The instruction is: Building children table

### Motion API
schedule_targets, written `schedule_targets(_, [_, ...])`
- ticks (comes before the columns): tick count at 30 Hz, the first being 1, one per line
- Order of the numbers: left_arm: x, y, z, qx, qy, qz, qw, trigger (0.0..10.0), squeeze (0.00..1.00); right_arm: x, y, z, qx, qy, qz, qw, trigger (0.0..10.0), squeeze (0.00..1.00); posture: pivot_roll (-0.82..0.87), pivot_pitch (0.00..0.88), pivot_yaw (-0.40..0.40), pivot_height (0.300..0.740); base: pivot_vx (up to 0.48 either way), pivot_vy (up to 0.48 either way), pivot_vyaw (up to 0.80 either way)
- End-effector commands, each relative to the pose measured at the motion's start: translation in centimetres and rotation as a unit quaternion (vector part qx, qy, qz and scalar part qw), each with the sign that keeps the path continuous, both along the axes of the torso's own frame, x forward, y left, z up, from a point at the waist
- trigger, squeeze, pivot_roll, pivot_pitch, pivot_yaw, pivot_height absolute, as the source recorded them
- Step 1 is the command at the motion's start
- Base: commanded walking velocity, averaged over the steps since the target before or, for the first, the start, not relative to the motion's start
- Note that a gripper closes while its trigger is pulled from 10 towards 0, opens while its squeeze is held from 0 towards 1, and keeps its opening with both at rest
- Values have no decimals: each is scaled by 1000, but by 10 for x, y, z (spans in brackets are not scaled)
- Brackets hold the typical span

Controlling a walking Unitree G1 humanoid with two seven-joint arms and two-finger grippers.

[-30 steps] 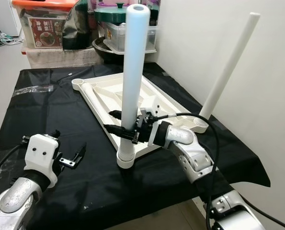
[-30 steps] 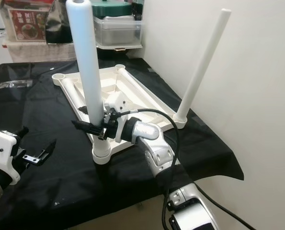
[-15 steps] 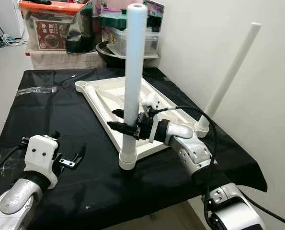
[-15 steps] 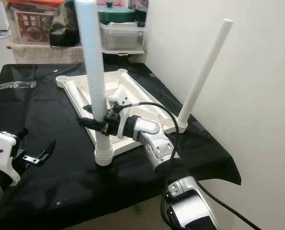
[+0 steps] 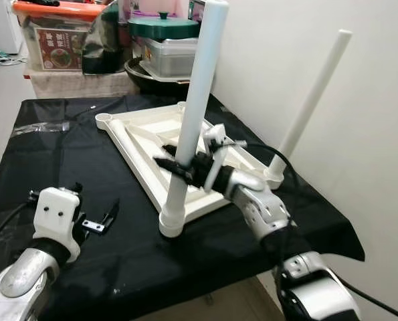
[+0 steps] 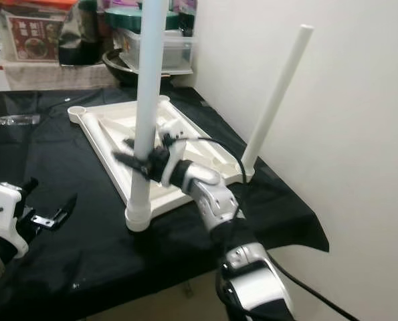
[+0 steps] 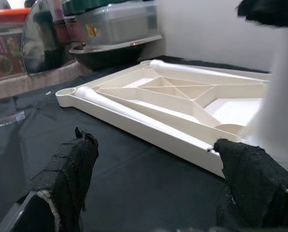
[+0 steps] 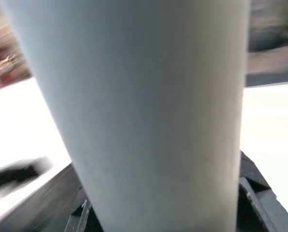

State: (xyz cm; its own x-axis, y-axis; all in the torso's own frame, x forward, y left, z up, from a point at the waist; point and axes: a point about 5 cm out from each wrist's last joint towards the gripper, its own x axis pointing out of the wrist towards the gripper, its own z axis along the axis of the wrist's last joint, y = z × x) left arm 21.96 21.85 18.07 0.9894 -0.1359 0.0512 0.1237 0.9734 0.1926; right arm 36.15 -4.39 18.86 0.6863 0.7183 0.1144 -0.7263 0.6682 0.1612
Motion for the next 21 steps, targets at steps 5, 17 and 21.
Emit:
schedule_targets(5, [3,8,9,-10,-15,19,1000,10000,0,-5,-40,-45,-44,140,-313,938,0,0,151,0,-102,740,0,0,0])
schedule_targets(17, [13,6,8,-9,-13,21,1000,10000,0,-10,-10,-25,-18,105,-225,968,0,0,138,0,-96,740,0,0,0])
schedule_targets(21, [12,6,7,-10,-11,19,1000,10000,0,-15,3,-21,0,106,-160,981,0,0,138,0,-96,740,0,0,0])
